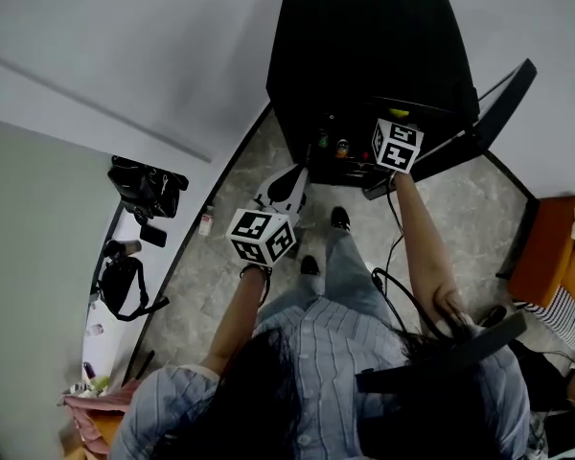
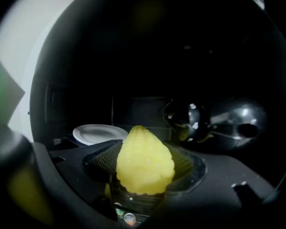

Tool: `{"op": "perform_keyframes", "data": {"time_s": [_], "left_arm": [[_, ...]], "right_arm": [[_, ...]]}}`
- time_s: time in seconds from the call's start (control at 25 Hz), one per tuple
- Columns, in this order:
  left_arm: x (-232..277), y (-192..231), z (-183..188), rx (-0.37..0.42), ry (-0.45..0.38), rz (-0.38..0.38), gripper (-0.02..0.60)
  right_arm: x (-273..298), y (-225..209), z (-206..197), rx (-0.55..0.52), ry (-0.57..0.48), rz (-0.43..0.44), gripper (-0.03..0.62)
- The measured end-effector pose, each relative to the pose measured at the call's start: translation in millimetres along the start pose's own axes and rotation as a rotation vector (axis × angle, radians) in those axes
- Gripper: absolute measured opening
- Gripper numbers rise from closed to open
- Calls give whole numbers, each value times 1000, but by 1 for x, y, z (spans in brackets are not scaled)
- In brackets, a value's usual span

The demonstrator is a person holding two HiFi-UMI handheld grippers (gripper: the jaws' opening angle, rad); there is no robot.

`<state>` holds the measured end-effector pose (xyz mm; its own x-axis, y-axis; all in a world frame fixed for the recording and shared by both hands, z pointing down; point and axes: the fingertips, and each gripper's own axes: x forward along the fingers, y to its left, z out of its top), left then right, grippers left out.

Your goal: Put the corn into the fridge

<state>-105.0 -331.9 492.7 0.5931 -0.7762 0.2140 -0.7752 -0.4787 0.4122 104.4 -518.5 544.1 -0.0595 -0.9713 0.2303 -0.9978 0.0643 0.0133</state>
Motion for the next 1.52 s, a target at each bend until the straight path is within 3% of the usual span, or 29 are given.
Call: {"op": "perform_keyframes", "data": {"time_s": [0.48,0.72,0.8,1.16,1.52], "left_arm": [[2,-4,-4,-16,-2,2,9],[8,-9,-4,-20,-7,0,9],[9,-9,-4,-21,-4,-1,9],[7,-7,-9,-25,6,5,9],[3,-9,-3,-17,2,8,9]], "right_arm": [[-33,0,5,37,-56,10,264],[-47,-8,-1,-17,-47,-52,262],[-48,-7,-3,-8,-37,-43,230],[-32,-7,0,20,-1,-28,225],[-26,-7,3,48,-29,-17,225]]}}
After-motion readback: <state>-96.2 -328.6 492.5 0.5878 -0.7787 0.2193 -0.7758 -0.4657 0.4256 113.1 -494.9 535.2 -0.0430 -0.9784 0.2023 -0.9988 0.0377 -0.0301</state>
